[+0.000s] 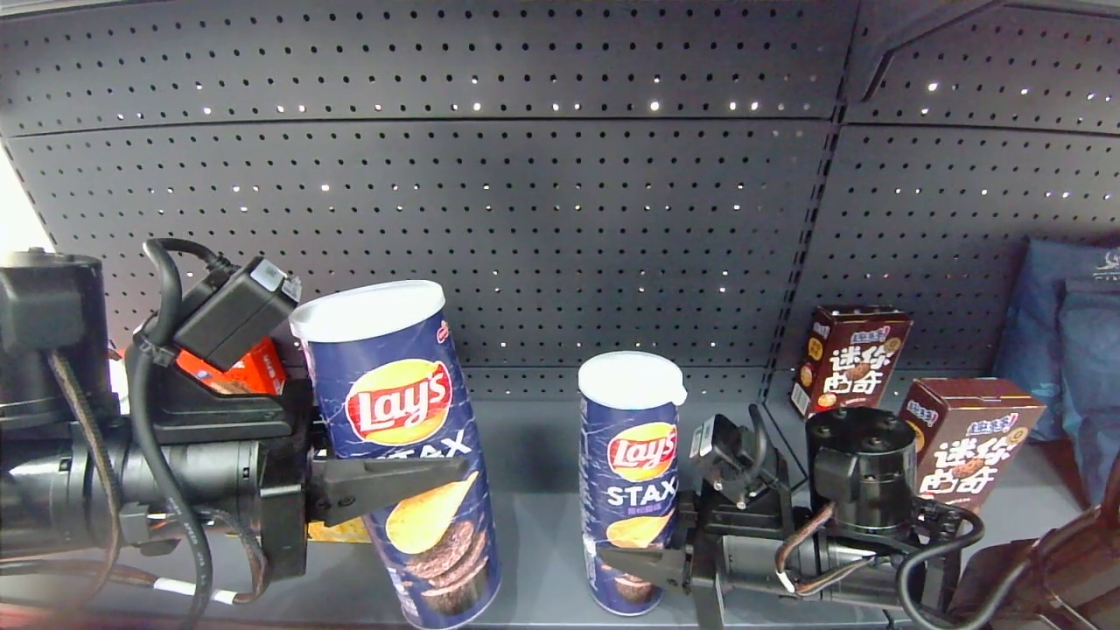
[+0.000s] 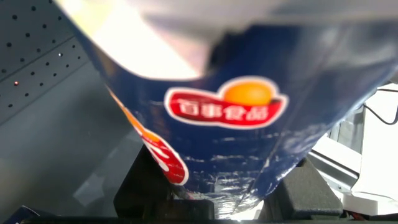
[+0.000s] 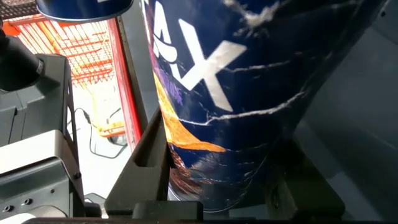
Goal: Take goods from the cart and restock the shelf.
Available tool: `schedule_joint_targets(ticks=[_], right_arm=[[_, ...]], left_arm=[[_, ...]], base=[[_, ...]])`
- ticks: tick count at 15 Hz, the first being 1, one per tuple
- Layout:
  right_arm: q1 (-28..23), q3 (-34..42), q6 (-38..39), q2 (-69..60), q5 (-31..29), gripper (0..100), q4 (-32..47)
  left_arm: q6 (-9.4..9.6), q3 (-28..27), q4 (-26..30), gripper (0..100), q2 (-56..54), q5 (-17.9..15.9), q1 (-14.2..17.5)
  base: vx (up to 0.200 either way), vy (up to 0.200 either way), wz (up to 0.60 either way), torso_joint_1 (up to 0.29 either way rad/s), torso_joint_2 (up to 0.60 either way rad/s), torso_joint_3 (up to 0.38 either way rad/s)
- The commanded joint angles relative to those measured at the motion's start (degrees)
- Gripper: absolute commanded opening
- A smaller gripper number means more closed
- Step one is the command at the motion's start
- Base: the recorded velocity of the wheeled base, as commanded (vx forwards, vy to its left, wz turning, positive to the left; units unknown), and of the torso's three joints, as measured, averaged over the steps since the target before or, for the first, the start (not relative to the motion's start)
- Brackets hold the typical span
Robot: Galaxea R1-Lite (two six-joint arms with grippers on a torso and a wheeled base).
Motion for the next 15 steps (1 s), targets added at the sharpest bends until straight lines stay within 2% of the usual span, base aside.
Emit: schedule_joint_targets(ticks=[1,8,9,15], right_arm=[[0.04,-0.14,-0.02,0.76,-0.03,0,-0.08],[-0.05,-1.28,-0.19,1.82,-1.62,0,-0.61],[-0.05,-1.28,-0.10,1.64,-1.62,100,-0.61],[-0.05,-0.40,-0.10,0.50,-1.70,100,-1.31]], left_arm=[[-0.01,0.56,-0.15,0,0.12,0.00,-0.04],[-0.01,0.91,-0.15,0,-0.15,0.00,0.05],[-0.01,0.91,-0.15,0,-0.15,0.00,0.05],[-0.01,0.91,-0.15,0,-0.32,0.00,0.05]], base=[[0.000,0.000,0.00,0.000,0.00,0.000],[0.000,0.000,0.00,0.000,0.00,0.000],[0.000,0.000,0.00,0.000,0.00,0.000],[0.000,0.000,0.00,0.000,0.00,0.000]])
